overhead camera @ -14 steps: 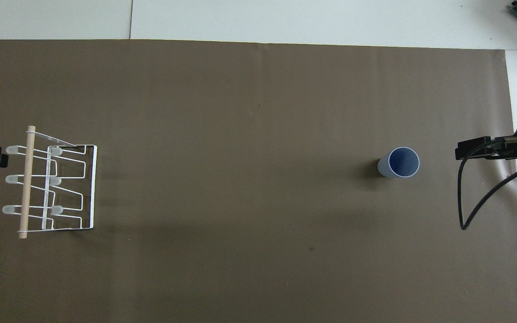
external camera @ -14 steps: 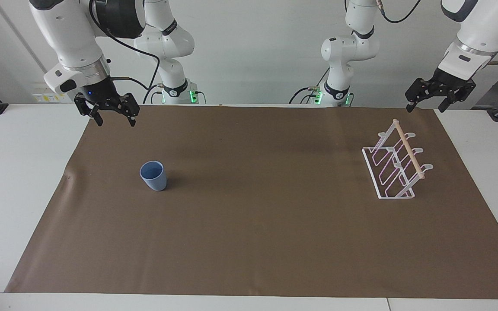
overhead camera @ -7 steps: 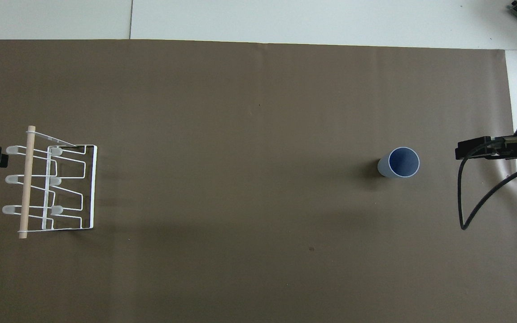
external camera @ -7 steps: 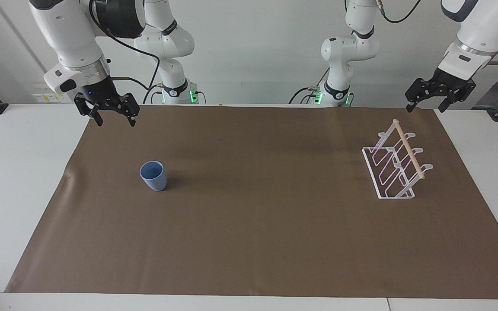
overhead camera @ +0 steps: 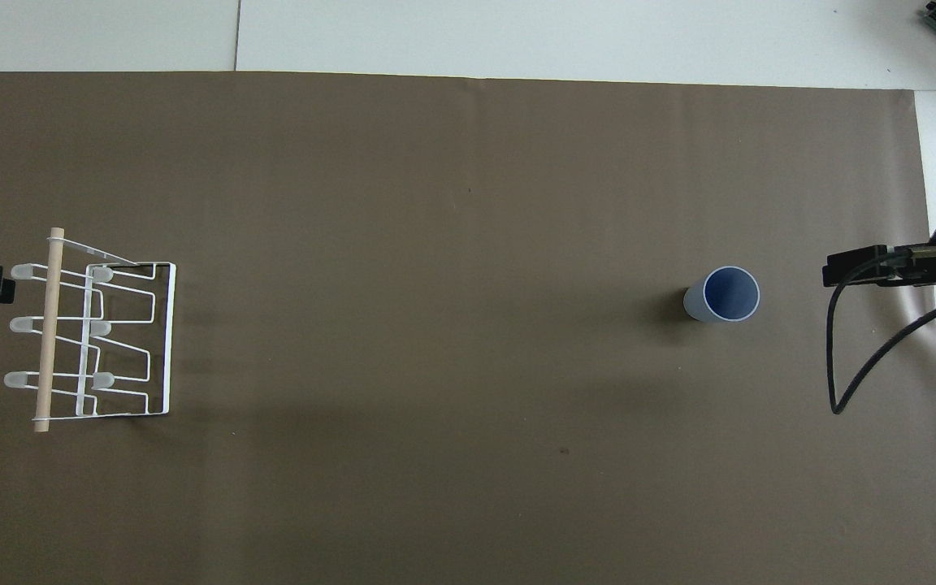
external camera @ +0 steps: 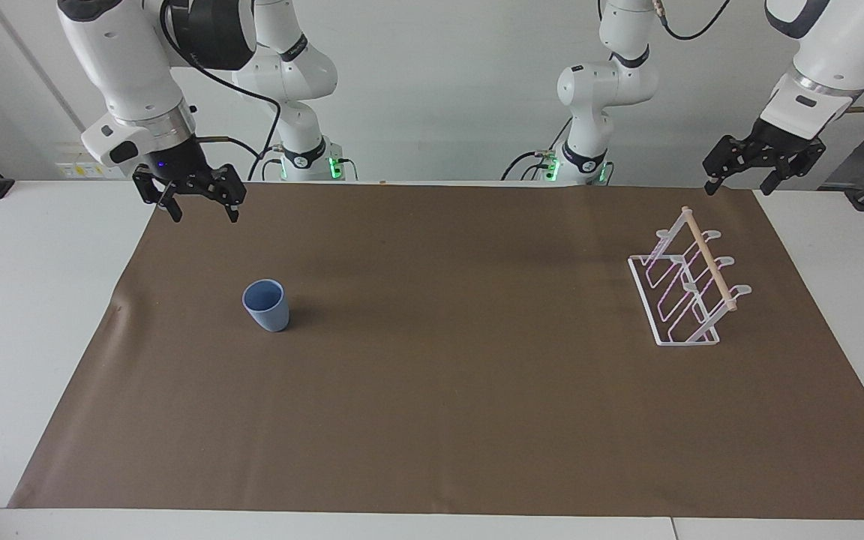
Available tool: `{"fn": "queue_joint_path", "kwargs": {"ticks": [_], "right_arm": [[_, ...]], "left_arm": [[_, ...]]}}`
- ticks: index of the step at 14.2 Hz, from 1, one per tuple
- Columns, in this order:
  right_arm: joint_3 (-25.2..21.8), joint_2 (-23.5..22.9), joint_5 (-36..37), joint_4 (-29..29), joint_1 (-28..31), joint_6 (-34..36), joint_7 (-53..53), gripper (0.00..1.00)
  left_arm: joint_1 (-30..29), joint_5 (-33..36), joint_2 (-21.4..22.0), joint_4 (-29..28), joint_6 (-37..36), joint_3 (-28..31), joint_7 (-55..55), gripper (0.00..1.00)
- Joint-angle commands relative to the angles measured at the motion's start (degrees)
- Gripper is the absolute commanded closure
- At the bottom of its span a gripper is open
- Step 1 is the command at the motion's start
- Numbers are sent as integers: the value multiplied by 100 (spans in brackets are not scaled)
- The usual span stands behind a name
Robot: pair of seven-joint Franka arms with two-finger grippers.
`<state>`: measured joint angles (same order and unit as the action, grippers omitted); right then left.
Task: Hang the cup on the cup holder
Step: 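Reach the right gripper to the blue cup rim and grasp it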
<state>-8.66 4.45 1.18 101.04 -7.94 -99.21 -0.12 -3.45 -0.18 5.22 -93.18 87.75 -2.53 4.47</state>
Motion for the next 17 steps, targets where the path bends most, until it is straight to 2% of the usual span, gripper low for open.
{"fn": "queue_joint_path", "kwargs": {"ticks": [1,5,8,10,17], "right_arm": [[13,83,-109,153,38,-159,-119,0],[13,21,-110,162,20,-361,-111,0],[13,-102,-109,485,20,-1027,-146,0],[22,-268,-110,662,20,-1450,-172,0],[22,-1033,-110,689,55,-2145,-760,0]], "left_arm": [[-42,71,76,-77,-12,-29,-25,0],[-42,71,76,-77,-12,-29,-25,0],[-42,71,76,-77,-12,-20,-25,0],[-42,71,76,-77,-12,-20,-25,0],[-42,71,76,-77,-12,-29,-25,0]]}}
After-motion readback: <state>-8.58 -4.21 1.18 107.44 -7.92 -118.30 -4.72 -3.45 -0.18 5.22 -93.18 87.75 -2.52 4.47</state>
